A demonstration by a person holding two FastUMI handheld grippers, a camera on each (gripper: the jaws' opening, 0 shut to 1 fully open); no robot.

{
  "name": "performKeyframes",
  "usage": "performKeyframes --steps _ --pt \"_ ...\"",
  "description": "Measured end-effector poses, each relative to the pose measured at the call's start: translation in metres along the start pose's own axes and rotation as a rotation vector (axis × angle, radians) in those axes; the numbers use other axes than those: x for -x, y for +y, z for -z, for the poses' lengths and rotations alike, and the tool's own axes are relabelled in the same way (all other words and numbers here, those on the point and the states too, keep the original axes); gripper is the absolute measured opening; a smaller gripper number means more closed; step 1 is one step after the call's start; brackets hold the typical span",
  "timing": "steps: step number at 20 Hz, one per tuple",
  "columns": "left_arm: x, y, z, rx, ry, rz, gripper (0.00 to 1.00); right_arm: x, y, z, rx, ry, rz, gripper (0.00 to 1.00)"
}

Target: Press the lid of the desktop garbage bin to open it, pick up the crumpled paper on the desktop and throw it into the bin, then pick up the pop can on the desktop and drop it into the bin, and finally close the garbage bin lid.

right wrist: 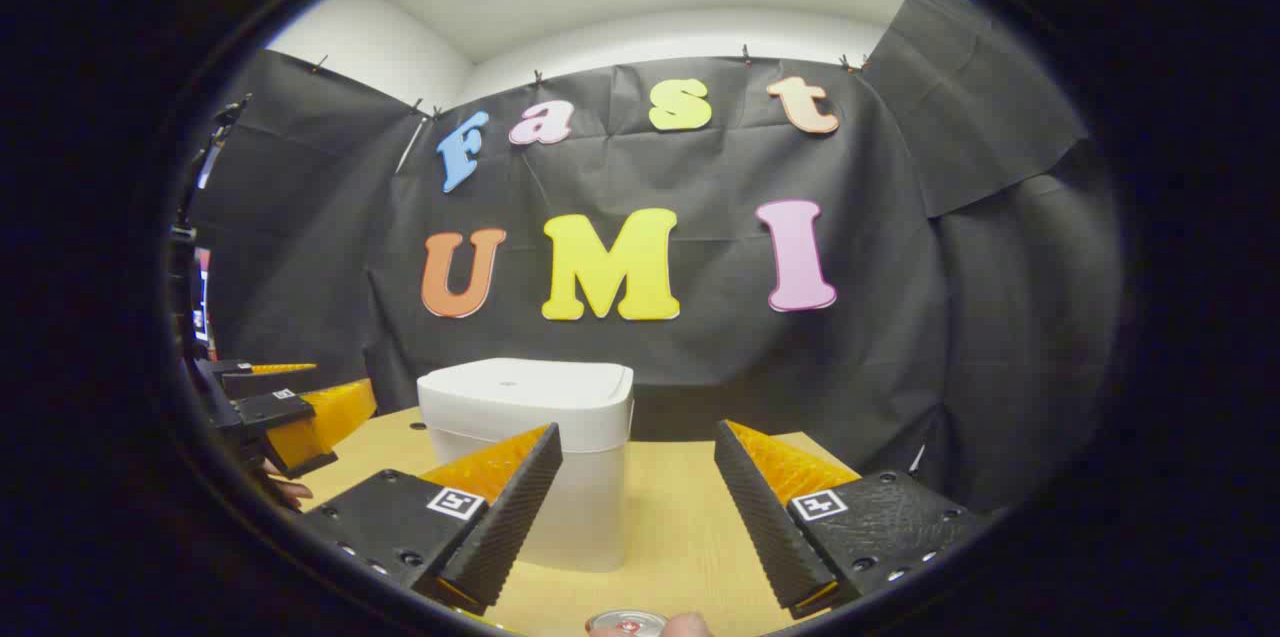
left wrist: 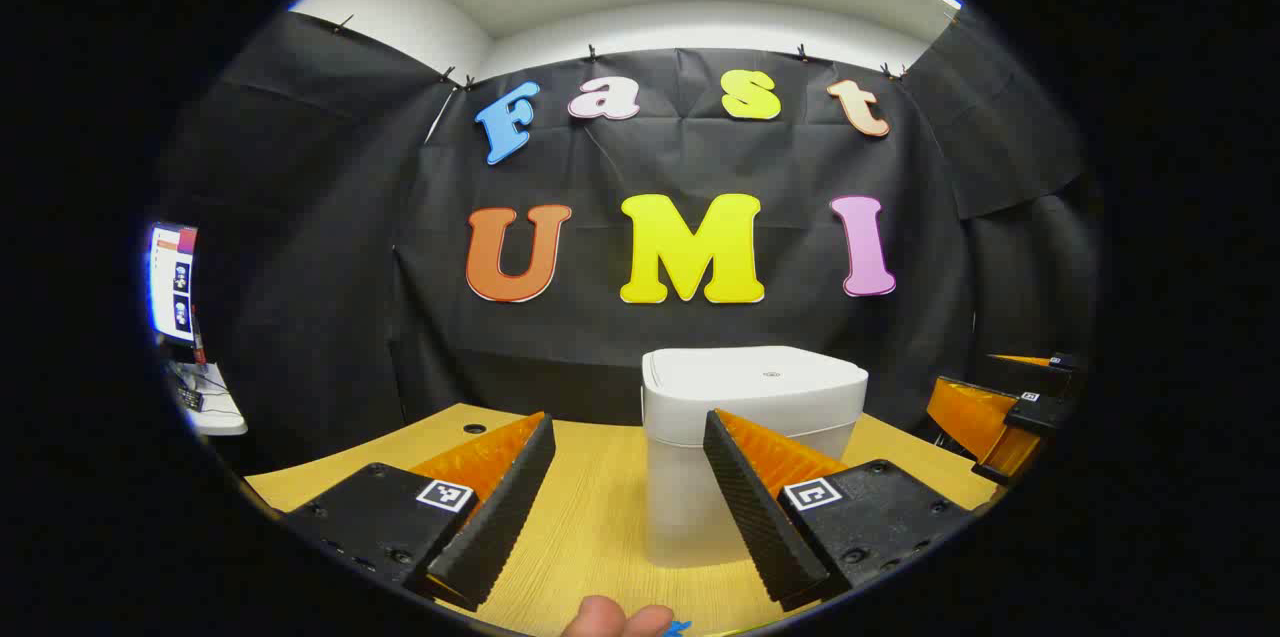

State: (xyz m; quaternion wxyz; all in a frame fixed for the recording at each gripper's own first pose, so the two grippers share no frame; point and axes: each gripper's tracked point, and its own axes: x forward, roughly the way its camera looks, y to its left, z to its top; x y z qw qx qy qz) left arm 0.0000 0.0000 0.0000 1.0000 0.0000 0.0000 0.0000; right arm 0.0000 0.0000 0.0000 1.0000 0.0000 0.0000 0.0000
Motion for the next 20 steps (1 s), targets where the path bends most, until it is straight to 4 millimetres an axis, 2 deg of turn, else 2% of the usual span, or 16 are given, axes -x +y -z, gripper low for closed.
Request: performKeyframes --steps 4,9,11,20 --pt "0.0021 0.0006 -0.0013 -0.01 -0.005 -0.016 0.96 0.0005 -0.0064 0.0003 -0.015 0.0 0.01 0.95" --pt "0.0018 0.0004 0.0 -0.013 -0.001 -0.022 0.96 0.0 -0.0071 0.0024 -0.021 0.001 0.011 0.97" --pt "0.0026 -0.0003 0.0011 -0.005 0.003 -0.023 0.96 0.0001 -0.0079 0.0021 -0.02 0.001 0.016 0.95" --pt "0.0049 0.0009 -0.0004 -0.004 -0.004 -0.023 0.96 0.0024 -0.003 0.0034 -0.016 0.005 0.005 0.95"
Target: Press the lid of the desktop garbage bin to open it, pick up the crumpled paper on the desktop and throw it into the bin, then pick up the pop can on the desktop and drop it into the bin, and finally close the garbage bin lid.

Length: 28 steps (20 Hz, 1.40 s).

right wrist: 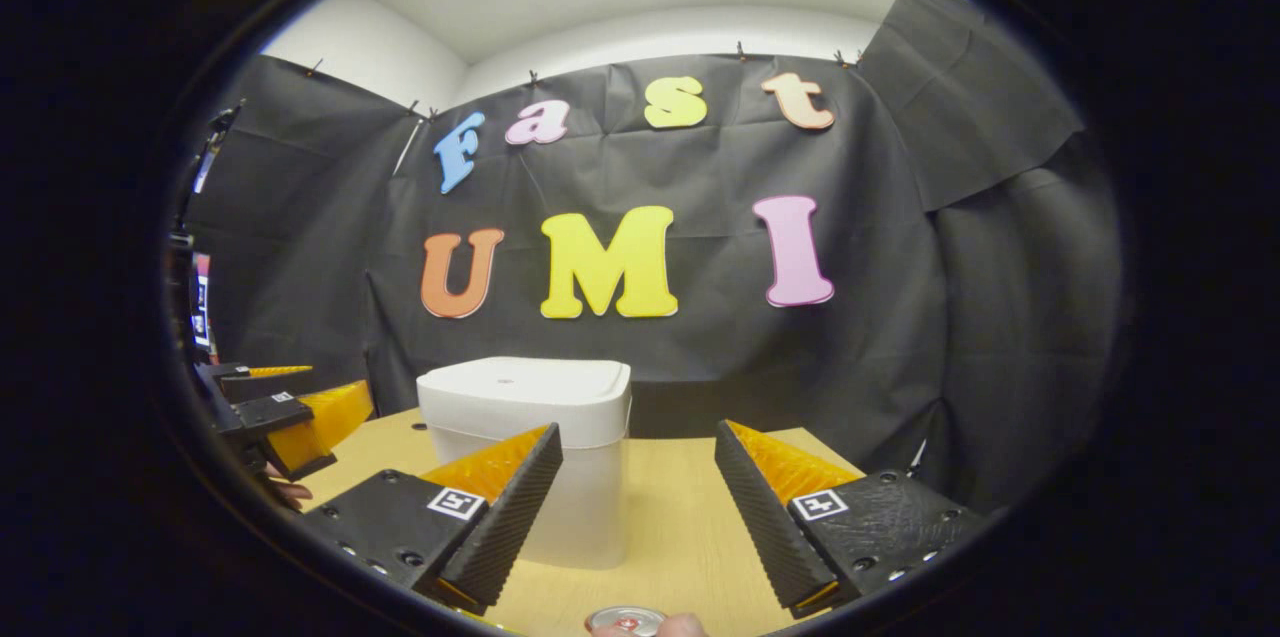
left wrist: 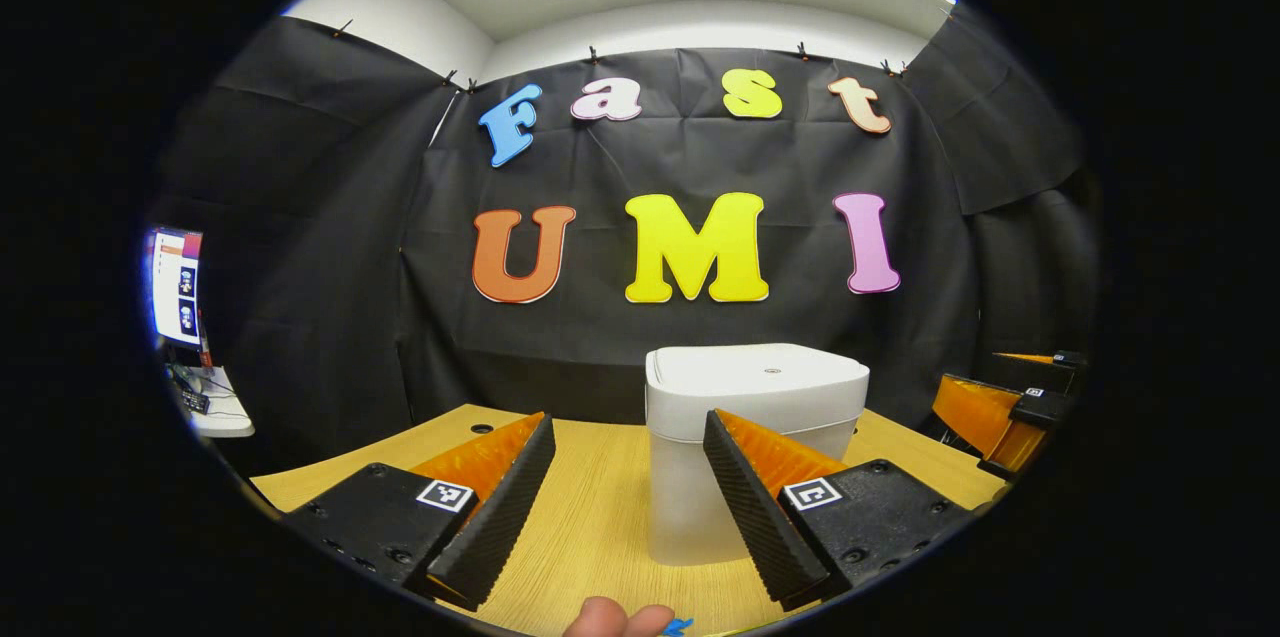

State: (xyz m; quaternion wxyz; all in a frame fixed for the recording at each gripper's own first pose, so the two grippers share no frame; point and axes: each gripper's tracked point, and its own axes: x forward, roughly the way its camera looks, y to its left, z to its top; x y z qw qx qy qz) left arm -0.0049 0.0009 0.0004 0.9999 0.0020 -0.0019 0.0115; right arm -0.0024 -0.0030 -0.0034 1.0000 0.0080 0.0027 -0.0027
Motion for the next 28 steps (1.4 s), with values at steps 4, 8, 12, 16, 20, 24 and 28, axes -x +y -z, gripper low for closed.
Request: performKeyframes --steps 4,8,12,16,20,24,28 --pt "0.002 -0.001 0.0 -0.005 0.0 0.003 0.96 0.001 -0.001 -0.002 0.001 -0.005 0.002 0.97" --pt "0.002 0.0 0.001 -0.005 0.001 0.004 0.96 0.001 -0.001 -0.004 0.002 -0.004 -0.003 0.97" --pt "0.003 0.001 0.004 -0.001 0.004 0.004 0.96 -0.002 0.007 -0.008 0.013 0.007 -0.031 0.95" --pt "0.005 0.006 0.007 0.004 0.01 0.002 0.96 -0.013 0.017 -0.019 0.015 0.029 -0.081 0.95" --pt "0.004 0.014 0.01 0.013 0.009 -0.009 0.96 -0.033 0.03 -0.03 0.022 0.055 -0.124 0.95" --pt "0.005 0.023 0.016 0.017 0.021 -0.02 0.97 -0.06 0.045 -0.027 0.04 0.148 -0.169 0.98" --pt "0.004 0.031 0.019 0.022 0.025 -0.027 0.97 -0.091 0.059 -0.026 0.084 0.189 -0.19 0.89"
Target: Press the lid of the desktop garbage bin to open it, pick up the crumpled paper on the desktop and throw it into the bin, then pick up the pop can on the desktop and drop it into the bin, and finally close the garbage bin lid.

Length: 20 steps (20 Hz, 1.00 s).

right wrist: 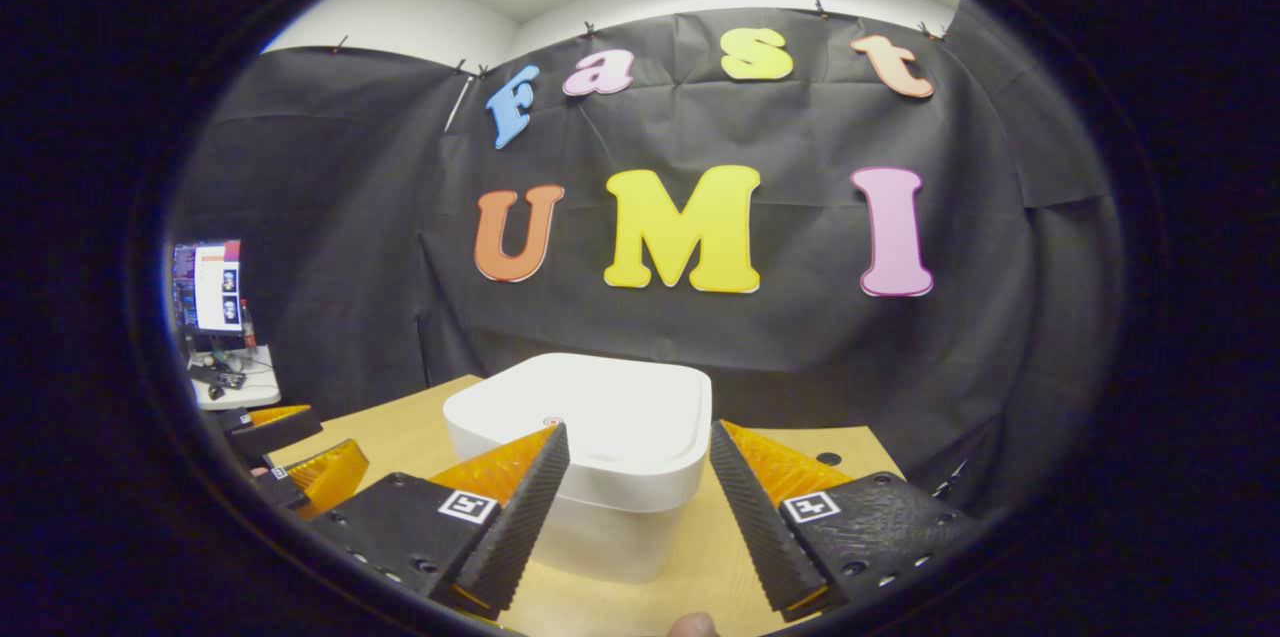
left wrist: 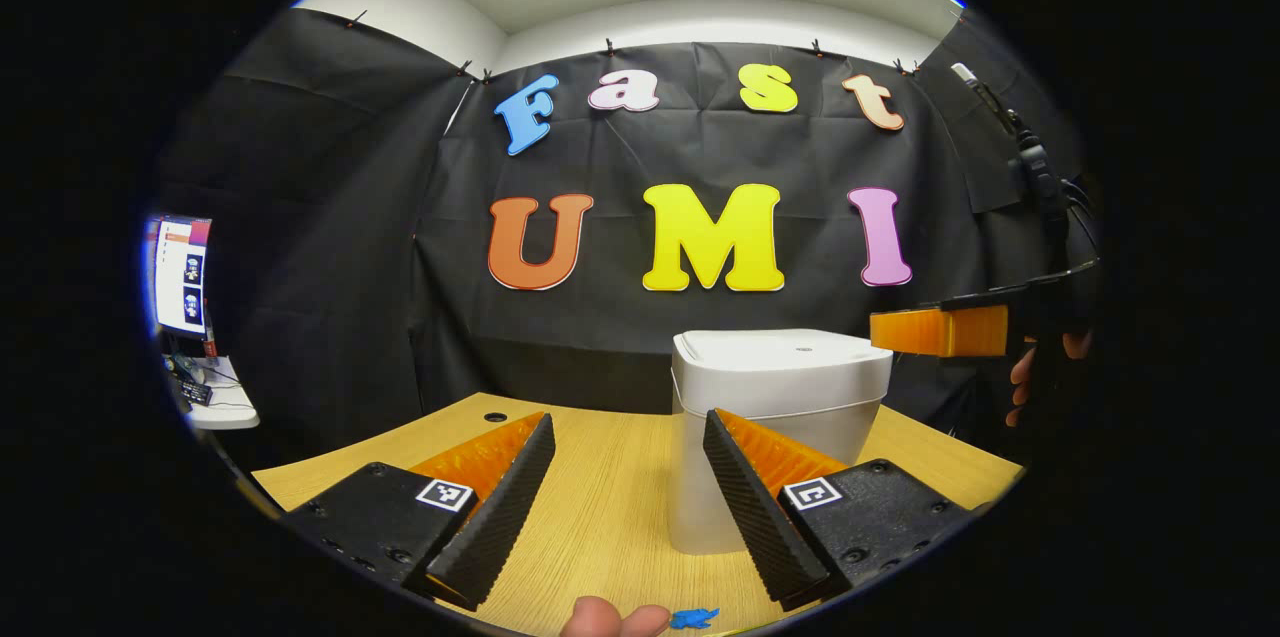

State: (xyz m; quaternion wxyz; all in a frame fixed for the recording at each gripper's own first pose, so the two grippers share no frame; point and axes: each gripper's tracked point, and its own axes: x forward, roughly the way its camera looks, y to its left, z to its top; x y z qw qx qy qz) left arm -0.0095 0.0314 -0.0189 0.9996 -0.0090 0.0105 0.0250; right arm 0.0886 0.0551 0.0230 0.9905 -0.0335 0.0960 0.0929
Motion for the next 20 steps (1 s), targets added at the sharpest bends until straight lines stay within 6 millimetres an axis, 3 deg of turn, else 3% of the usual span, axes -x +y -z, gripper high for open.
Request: performKeyframes --steps 5,6,7,8,9,10,15,18,19,20 --pt "-0.001 0.008 0.003 0.007 0.005 -0.007 0.97 -0.022 0.02 -0.004 -0.043 0.039 -0.044 0.6" --pt "-0.001 0.012 0.004 0.007 0.006 -0.01 0.97 -0.026 0.023 -0.006 -0.048 0.043 -0.05 0.47" --pt "-0.001 0.014 0.004 0.009 0.007 -0.01 0.97 -0.028 0.026 -0.008 -0.05 0.044 -0.051 0.43" --pt "-0.002 0.015 0.005 0.012 0.008 -0.01 0.97 -0.033 0.026 -0.008 -0.051 0.044 -0.042 0.25" --pt "-0.001 0.016 0.006 0.014 0.009 -0.011 0.97 -0.036 0.029 -0.01 -0.055 0.044 -0.045 0.22" --pt "-0.001 0.018 0.007 0.016 0.01 -0.012 0.97 -0.038 0.036 -0.009 -0.057 0.047 -0.06 0.09" --pt "0.002 0.021 0.01 0.026 0.013 -0.009 0.97 -0.052 0.045 0.0 -0.036 0.077 -0.074 0.12" --pt "-0.001 0.02 0.015 0.03 0.022 -0.007 0.97 -0.055 0.052 0.011 -0.04 0.113 -0.105 0.09" --pt "-0.002 0.02 0.016 0.034 0.025 -0.008 0.97 -0.046 0.054 0.007 -0.067 0.138 -0.111 0.09" --pt "-0.002 0.02 0.017 0.04 0.028 -0.01 0.97 -0.054 0.053 0.015 -0.065 0.153 -0.115 0.01"
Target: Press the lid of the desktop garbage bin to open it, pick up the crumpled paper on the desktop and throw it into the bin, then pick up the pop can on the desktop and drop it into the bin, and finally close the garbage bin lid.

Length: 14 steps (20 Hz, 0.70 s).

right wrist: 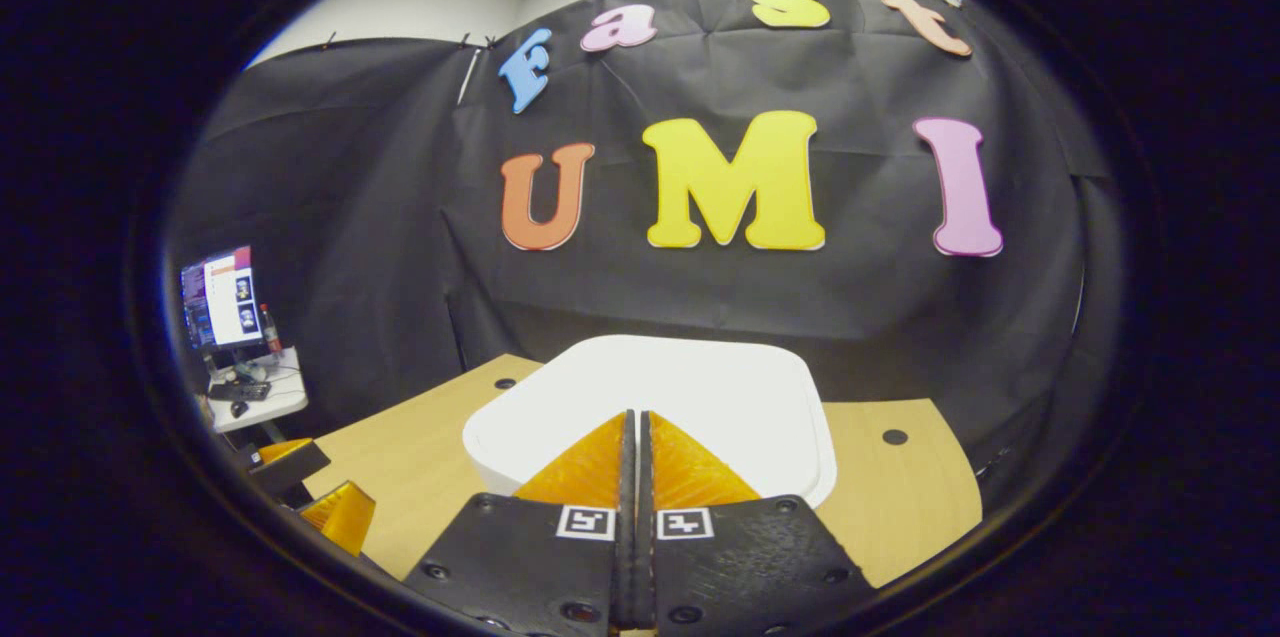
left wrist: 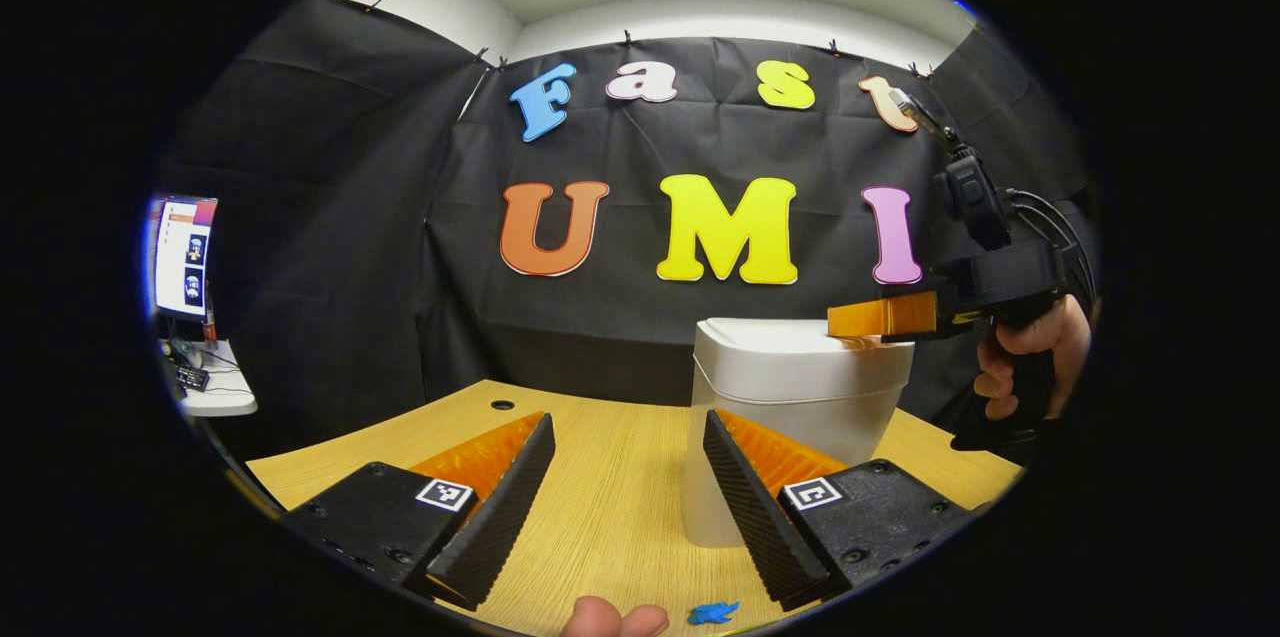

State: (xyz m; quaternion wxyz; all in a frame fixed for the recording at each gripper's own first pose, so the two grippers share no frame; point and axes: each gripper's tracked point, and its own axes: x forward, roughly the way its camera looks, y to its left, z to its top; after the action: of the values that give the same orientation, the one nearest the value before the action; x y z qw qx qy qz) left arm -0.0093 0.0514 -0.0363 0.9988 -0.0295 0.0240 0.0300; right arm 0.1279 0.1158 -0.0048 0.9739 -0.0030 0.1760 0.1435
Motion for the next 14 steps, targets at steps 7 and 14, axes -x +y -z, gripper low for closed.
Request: performKeyframes --steps 7,14 --pt "-0.003 -0.003 0.003 0.006 -0.001 0.011 0.97 0.009 -0.002 -0.018 -0.051 -0.057 -0.023 0.01" --pt "-0.006 -0.006 0.009 0.017 0.013 0.006 0.97 0.054 -0.016 -0.061 0.018 -0.281 0.02 0.97"
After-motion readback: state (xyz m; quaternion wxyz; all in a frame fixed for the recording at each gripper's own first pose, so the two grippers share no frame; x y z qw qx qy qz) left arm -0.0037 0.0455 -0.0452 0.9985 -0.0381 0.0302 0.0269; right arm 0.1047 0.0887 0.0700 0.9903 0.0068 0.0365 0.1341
